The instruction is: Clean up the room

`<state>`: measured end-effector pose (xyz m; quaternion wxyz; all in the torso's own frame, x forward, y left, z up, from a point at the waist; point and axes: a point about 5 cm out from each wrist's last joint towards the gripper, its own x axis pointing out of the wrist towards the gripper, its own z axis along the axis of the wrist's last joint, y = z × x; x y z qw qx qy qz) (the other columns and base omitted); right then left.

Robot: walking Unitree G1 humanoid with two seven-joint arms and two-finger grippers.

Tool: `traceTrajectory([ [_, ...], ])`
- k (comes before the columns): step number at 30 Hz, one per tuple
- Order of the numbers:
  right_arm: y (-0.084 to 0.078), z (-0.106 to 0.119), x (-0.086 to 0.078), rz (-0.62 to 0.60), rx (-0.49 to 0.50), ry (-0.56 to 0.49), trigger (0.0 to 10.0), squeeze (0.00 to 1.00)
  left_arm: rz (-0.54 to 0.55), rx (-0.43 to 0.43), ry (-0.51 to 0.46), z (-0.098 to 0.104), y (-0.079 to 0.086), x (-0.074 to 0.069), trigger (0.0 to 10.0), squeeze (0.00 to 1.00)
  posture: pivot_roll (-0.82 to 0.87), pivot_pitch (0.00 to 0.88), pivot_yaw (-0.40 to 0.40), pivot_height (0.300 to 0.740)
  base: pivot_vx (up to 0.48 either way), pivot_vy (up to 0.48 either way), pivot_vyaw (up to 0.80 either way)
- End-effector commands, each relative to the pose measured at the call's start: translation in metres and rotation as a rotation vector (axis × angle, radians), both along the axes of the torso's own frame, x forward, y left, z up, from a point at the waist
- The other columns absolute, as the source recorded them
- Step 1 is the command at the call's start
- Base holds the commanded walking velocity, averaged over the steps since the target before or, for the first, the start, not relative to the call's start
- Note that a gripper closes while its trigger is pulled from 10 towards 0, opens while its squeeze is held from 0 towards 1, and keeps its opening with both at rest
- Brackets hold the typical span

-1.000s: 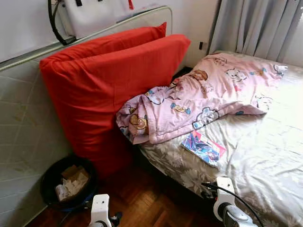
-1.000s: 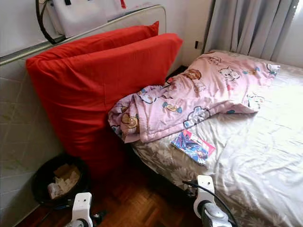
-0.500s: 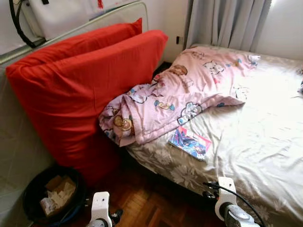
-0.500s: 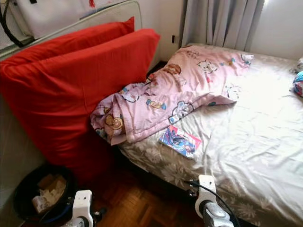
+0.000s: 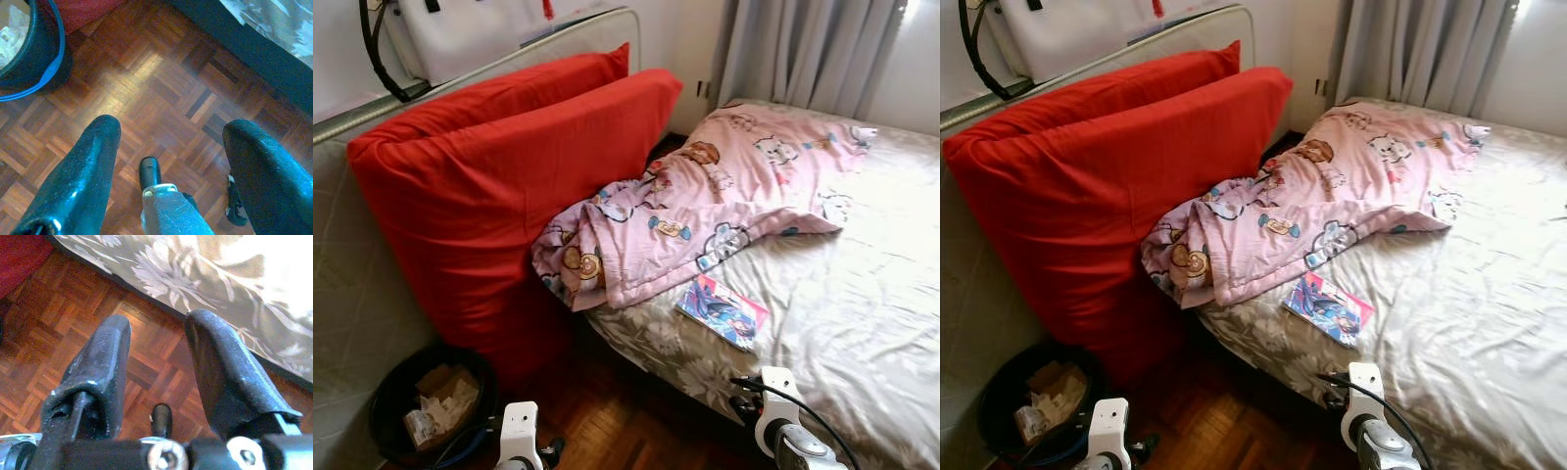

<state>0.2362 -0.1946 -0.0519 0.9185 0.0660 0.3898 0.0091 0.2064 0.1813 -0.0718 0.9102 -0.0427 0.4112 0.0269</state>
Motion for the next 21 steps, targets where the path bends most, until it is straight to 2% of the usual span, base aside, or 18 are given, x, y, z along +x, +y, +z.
traceTrajectory([
  [1,0.0012,0.0022,0.0033,-0.001,0.001,-0.015,10.0,0.00,0.016,0.001,0.012,-0.0010,0.0037,-0.0021,10.0,0.00,-0.09,0.000,0.046,0.740,0.322,0.000,0.00],
  [18,0.0009,0.0023,0.0033,-0.001,-0.005,-0.021,10.0,0.00,0.011,0.000,0.011,-0.0011,0.0034,-0.0023,10.0,0.00,-0.09,0.000,0.048,0.740,0.322,0.000,0.00],
  [21,0.0012,0.0021,0.0029,-0.002,-0.004,-0.022,10.0,0.00,0.007,-0.001,0.008,-0.0010,0.0035,-0.0025,10.0,0.00,-0.09,0.000,0.049,0.740,0.082,0.000,0.00],
])
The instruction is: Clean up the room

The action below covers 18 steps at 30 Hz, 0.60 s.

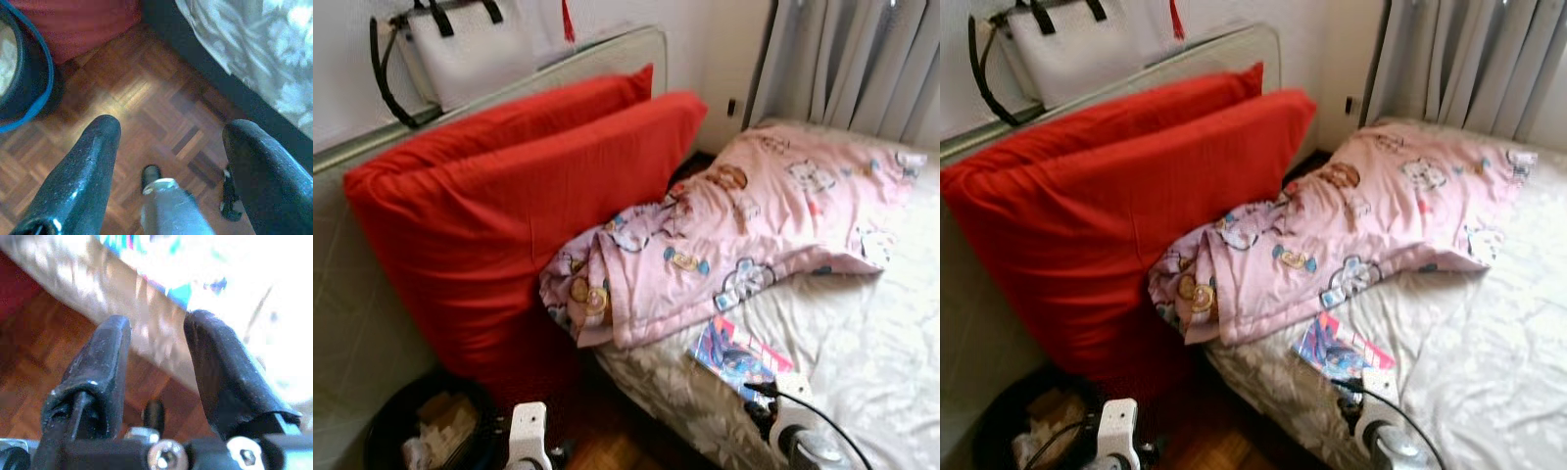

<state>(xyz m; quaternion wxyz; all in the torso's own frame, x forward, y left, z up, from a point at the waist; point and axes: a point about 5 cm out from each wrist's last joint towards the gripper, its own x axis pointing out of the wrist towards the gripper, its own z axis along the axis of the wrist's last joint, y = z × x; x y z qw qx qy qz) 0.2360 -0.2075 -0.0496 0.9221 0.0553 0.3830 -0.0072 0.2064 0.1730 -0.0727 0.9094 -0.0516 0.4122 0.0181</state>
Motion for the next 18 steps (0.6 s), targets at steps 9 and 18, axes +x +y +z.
traceTrajectory([
  [9,0.0139,-0.0004,0.0029,0.018,0.028,-0.010,10.0,0.00,0.017,0.016,0.000,0.0001,0.0115,-0.0022,10.0,0.00,-0.09,0.000,0.047,0.740,0.000,0.000,0.00],
  [18,0.0130,0.0013,0.0043,-0.032,0.035,-0.047,10.0,0.00,0.008,0.031,-0.044,0.0032,0.0123,0.0012,10.0,0.00,-0.08,0.000,0.048,0.740,0.000,0.000,0.00],
])
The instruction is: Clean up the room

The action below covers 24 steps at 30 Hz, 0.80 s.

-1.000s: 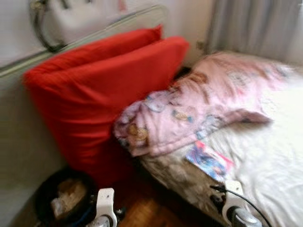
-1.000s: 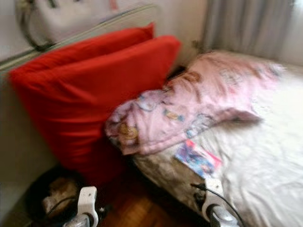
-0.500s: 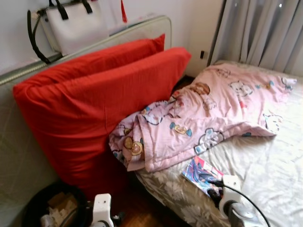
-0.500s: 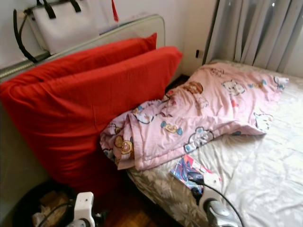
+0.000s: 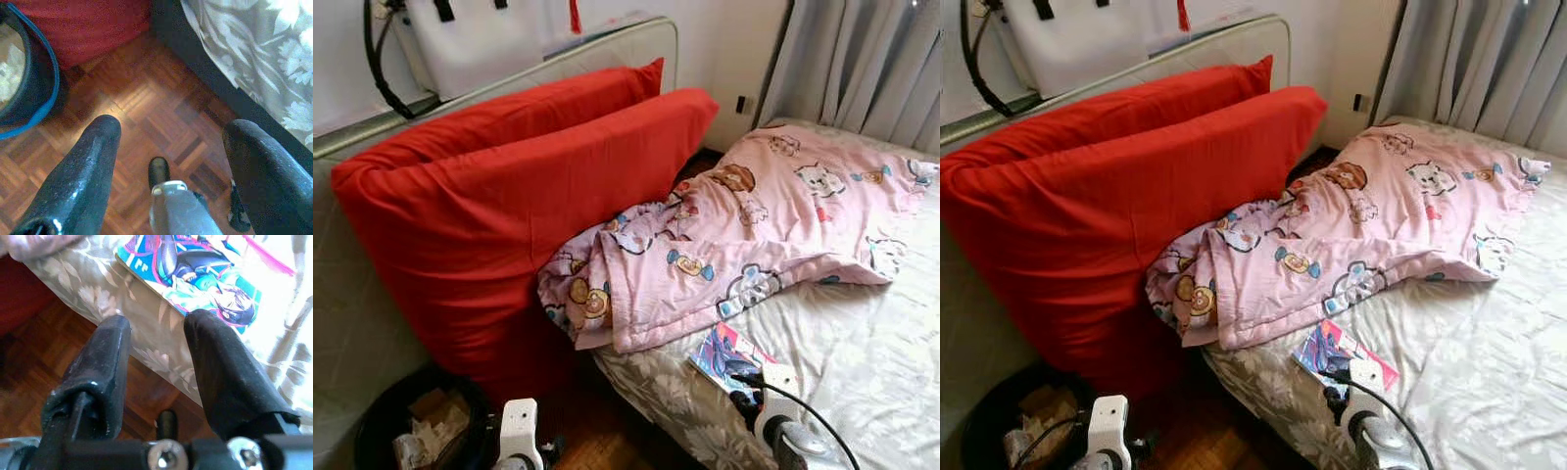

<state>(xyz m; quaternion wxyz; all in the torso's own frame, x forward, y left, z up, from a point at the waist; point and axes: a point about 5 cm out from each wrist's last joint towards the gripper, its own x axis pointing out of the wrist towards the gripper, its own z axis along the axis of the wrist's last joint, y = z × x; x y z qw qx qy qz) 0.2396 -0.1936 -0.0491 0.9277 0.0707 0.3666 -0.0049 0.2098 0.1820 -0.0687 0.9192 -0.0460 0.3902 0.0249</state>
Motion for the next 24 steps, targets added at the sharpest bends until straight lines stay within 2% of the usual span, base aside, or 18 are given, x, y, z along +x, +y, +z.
traceTrajectory([
  [1,-0.001,0.002,0.002,-0.030,0.001,-0.033,10.0,0.00,0.008,0.011,-0.015,0.000,0.004,-0.001,10.0,0.00,-0.08,0.000,0.051,0.740,0.000,0.000,0.00],
  [6,-0.001,0.008,0.006,-0.054,0.013,-0.133,10.0,0.00,0.034,0.020,-0.079,0.004,0.006,0.002,10.0,0.00,-0.09,0.000,0.058,0.740,0.000,0.000,0.00],
  [9,-0.001,0.015,0.009,-0.074,0.015,-0.227,10.0,0.00,0.078,0.012,-0.146,0.008,0.008,0.004,10.0,0.00,-0.10,0.000,0.061,0.740,0.000,0.000,0.00],
  [12,-0.001,0.019,0.011,-0.093,0.015,-0.295,10.0,0.00,0.063,0.023,-0.188,0.011,0.009,0.005,10.0,0.00,-0.08,0.000,0.065,0.740,0.000,0.000,0.00],
  [14,-0.001,0.021,0.011,-0.093,0.014,-0.318,10.0,0.00,0.040,0.040,-0.204,0.013,0.009,0.006,10.0,0.00,-0.09,0.000,0.067,0.740,0.000,0.000,0.00],
  [17,-0.001,0.023,0.011,-0.098,0.018,-0.347,10.0,0.00,0.063,0.018,-0.230,0.014,0.010,0.006,10.0,0.00,-0.09,0.000,0.069,0.740,0.000,0.000,0.00],
  [22,0.000,0.025,0.011,-0.090,0.033,-0.396,10.0,0.00,0.063,0.033,-0.282,0.018,0.012,0.007,10.0,0.00,-0.09,0.000,0.075,0.740,0.000,0.000,0.00],
  [23,0.001,0.025,0.010,-0.080,0.028,-0.398,10.0,0.00,0.050,0.052,-0.414,0.045,0.014,0.042,10.0,0.00,-0.09,0.000,0.075,0.740,0.000,0.000,0.00],
  [24,0.001,0.025,0.010,-0.075,0.028,-0.399,10.0,0.00,0.031,0.080,-0.527,0.070,0.014,0.069,10.0,0.00,-0.09,0.000,0.076,0.740,0.000,0.000,0.00],
])
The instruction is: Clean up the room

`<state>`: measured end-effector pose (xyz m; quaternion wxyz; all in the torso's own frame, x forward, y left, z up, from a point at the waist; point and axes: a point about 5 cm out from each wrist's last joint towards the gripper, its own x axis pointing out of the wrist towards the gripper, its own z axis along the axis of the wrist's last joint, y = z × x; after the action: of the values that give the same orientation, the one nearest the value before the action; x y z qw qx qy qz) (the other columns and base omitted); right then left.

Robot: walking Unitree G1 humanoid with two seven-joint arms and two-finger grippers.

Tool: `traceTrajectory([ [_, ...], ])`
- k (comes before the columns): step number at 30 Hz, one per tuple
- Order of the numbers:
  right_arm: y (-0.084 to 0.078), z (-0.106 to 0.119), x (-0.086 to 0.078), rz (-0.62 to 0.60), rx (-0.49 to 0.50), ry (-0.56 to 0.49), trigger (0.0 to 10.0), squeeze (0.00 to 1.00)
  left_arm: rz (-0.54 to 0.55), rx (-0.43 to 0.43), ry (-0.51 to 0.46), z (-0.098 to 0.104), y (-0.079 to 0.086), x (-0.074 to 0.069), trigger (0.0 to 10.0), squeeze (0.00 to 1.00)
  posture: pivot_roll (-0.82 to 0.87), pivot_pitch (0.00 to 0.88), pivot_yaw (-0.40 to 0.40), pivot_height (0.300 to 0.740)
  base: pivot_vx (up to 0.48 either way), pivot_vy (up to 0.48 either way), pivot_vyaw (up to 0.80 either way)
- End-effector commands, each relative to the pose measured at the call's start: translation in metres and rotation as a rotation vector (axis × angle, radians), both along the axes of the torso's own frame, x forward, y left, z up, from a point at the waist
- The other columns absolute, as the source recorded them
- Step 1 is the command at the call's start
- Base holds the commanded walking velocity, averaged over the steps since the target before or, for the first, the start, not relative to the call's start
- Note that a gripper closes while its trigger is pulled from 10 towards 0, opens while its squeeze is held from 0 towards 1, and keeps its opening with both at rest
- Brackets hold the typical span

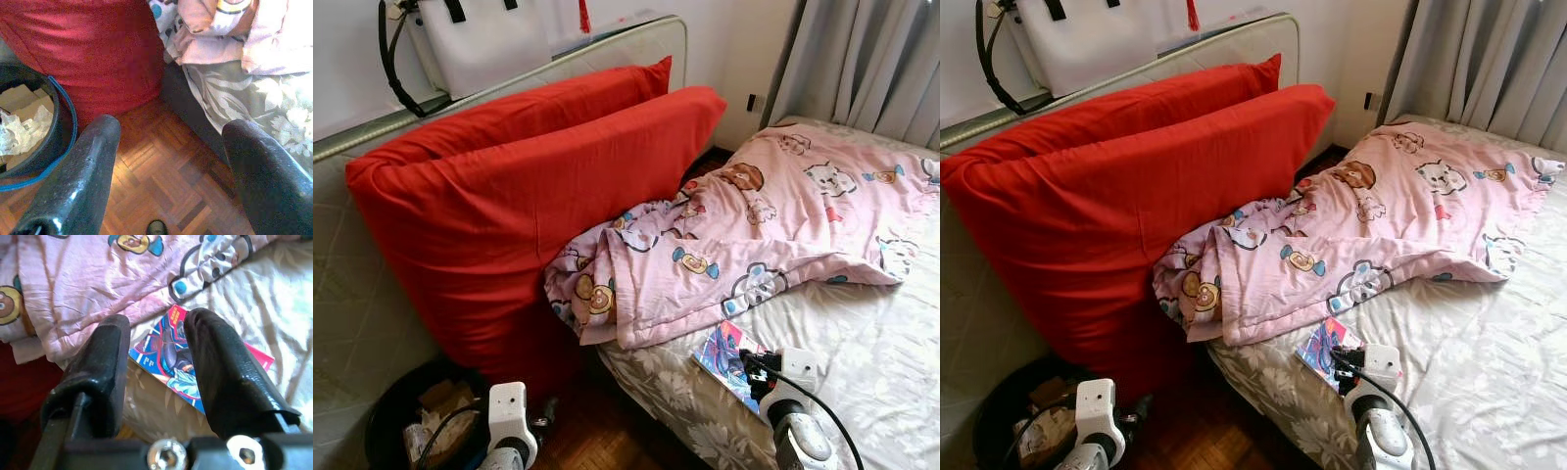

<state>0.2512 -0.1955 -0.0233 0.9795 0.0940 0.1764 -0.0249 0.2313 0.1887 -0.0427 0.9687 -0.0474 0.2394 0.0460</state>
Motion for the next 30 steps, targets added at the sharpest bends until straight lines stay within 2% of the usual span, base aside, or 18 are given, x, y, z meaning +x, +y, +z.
traceTrajectory([
  [1,0.003,-0.001,-0.002,0.008,0.007,-0.009,10.0,0.00,-0.014,0.062,-0.210,0.044,0.007,0.047,10.0,0.00,-0.09,0.000,0.076,0.740,0.000,0.000,0.00],
  [2,0.003,-0.001,-0.003,0.012,0.007,-0.011,10.0,0.00,-0.034,0.103,-0.333,0.073,0.006,0.072,10.0,0.00,-0.09,0.000,0.077,0.740,0.000,0.000,0.00],
  [5,0.003,-0.002,-0.004,0.016,0.006,-0.012,10.0,0.00,-0.044,0.122,-0.353,0.078,0.009,0.074,10.0,0.00,-0.09,0.000,0.079,0.740,0.000,0.000,0.00],
  [8,0.003,-0.003,-0.006,0.024,-0.002,-0.010,10.0,0.00,-0.046,0.130,-0.477,0.095,0.001,0.080,10.0,0.00,-0.09,0.000,0.076,0.740,0.000,0.000,0.00],
  [11,0.003,-0.005,-0.009,0.025,-0.007,-0.009,10.0,0.00,-0.042,0.125,-0.507,0.095,0.000,0.076,10.0,0.00,-0.10,0.000,0.071,0.740,0.000,0.000,0.00],
  [14,0.003,-0.006,-0.013,0.023,-0.018,-0.011,10.0,0.00,-0.028,0.120,-0.502,0.090,0.001,0.069,10.0,0.00,-0.10,0.000,0.069,0.740,0.000,0.000,0.00],
  [21,0.001,-0.011,-0.026,0.012,-0.066,-0.028,10.0,0.00,-0.069,0.137,-0.493,0.079,-0.001,0.053,10.0,0.00,-0.09,0.000,0.068,0.740,0.000,0.000,0.00],
  [27,0.000,-0.013,-0.038,-0.035,-0.043,-0.059,10.0,0.00,-0.043,0.145,-0.501,0.079,0.011,0.044,10.0,0.00,-0.09,0.000,0.069,0.740,0.000,0.000,0.00],
  [28,-0.004,0.011,-0.013,-0.043,-0.064,-0.204,10.0,0.00,-0.040,0.151,-0.505,0.080,0.014,0.040,10.0,0.00,-0.08,0.000,0.063,0.740,0.000,0.000,0.00],
  [29,-0.008,0.058,0.025,-0.046,-0.100,-0.421,10.0,0.00,-0.032,0.154,-0.510,0.080,0.016,0.038,10.0,0.00,-0.08,0.000,0.060,0.740,0.000,0.000,0.00],
  [30,-0.008,0.058,0.025,-0.046,-0.100,-0.421,10.0,0.00,-0.032,0.154,-0.510,0.080,0.016,0.038,10.0,0.00,-0.08,0.000,0.060,0.740,0.000,0.000,0.00],
])
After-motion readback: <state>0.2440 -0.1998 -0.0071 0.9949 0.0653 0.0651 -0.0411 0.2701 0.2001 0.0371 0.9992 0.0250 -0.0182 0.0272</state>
